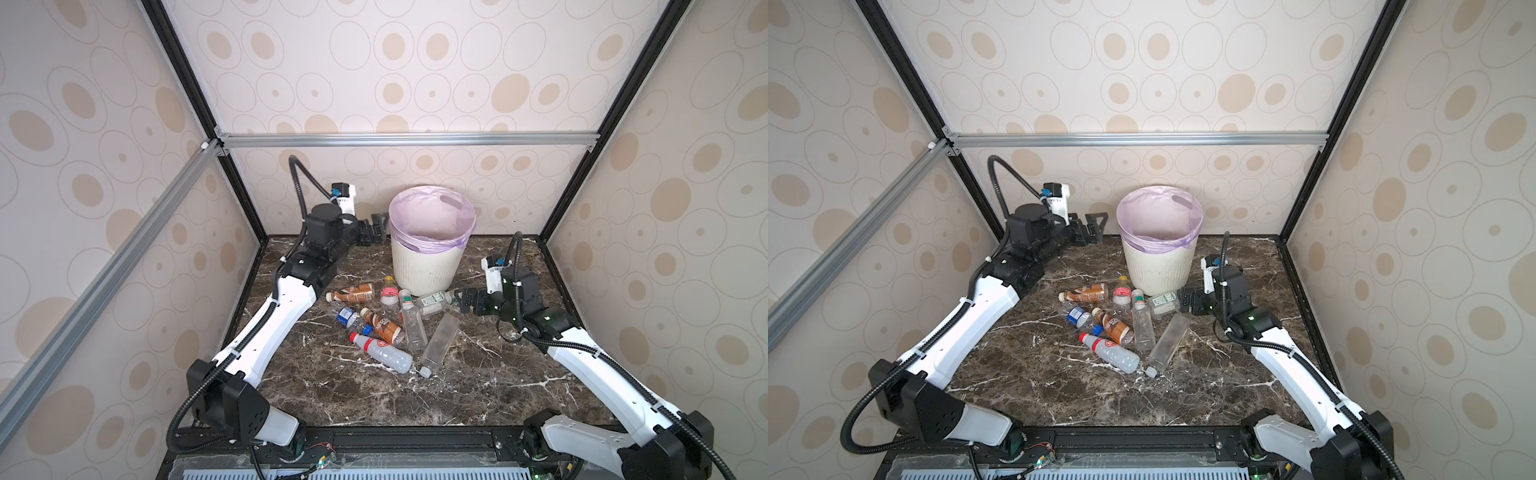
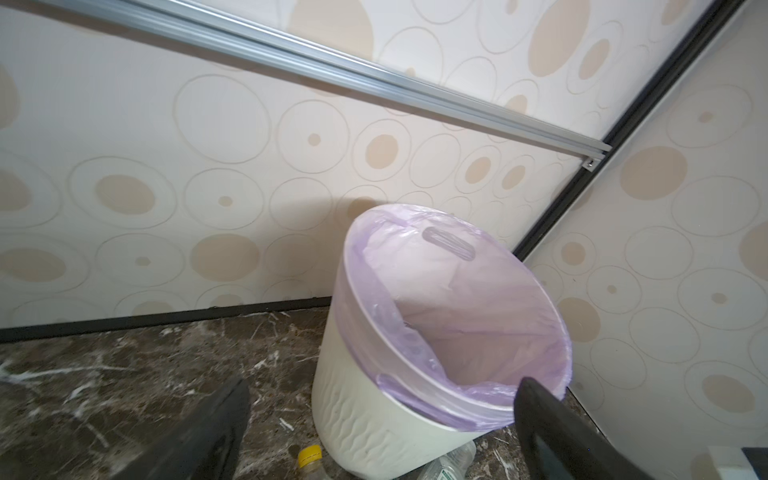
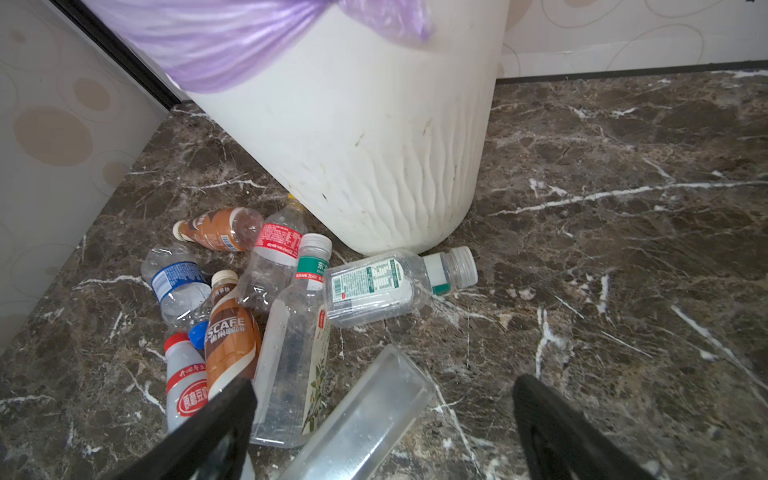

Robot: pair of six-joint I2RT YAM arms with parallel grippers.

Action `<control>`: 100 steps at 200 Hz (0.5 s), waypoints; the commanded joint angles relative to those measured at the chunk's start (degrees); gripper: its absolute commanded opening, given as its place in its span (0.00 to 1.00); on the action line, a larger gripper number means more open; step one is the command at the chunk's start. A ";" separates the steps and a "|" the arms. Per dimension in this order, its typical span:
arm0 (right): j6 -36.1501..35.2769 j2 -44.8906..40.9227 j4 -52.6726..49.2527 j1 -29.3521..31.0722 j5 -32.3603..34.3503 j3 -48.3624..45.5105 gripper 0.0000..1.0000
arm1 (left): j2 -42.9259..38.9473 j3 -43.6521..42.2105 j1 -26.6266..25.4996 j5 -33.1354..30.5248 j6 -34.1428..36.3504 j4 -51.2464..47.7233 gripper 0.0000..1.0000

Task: Throw the plastic bottles in the bin
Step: 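Withdraw the left gripper toward the pile while the right lowers onto the frosted bottle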

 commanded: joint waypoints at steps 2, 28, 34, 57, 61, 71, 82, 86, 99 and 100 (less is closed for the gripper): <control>1.01 -2.03 -4.99 0.45 1.54 -2.53 1.00 | -3.03 -7.48 1.40 2.68 -5.63 6.18 0.99; 2.19 -4.58 -6.58 0.49 1.22 -5.28 1.00 | -5.87 -15.29 1.96 3.21 -8.30 9.31 0.99; 2.62 -4.98 -6.61 0.48 0.77 -6.04 0.99 | -6.44 -16.86 1.97 3.54 -9.01 10.07 0.99; 4.53 -5.12 -6.20 0.67 -1.51 -8.40 0.99 | -8.49 -22.58 2.00 5.40 -12.09 13.54 0.99; 4.89 -4.95 -6.01 0.73 -1.91 -8.86 1.00 | -8.82 -23.73 2.02 5.92 -12.65 14.36 0.99; 5.93 -4.51 -5.18 1.25 -2.92 -9.90 1.00 | -9.89 -26.44 1.99 7.11 -13.60 15.98 0.99; 7.06 -3.90 -3.73 2.00 -3.44 -11.20 1.00 | -11.19 -29.17 2.05 7.76 -14.33 16.78 0.99; 7.44 -3.60 -3.09 2.37 -3.52 -11.56 0.99 | -11.73 -30.11 2.00 7.79 -14.46 16.82 0.99; 8.47 -2.08 -1.22 3.91 -3.63 -12.42 0.99 | -13.47 -32.95 1.88 7.70 -14.35 17.14 0.99; 8.57 -1.92 -1.08 4.01 -3.58 -12.49 0.99 | -13.63 -33.05 1.88 7.70 -14.34 17.16 0.99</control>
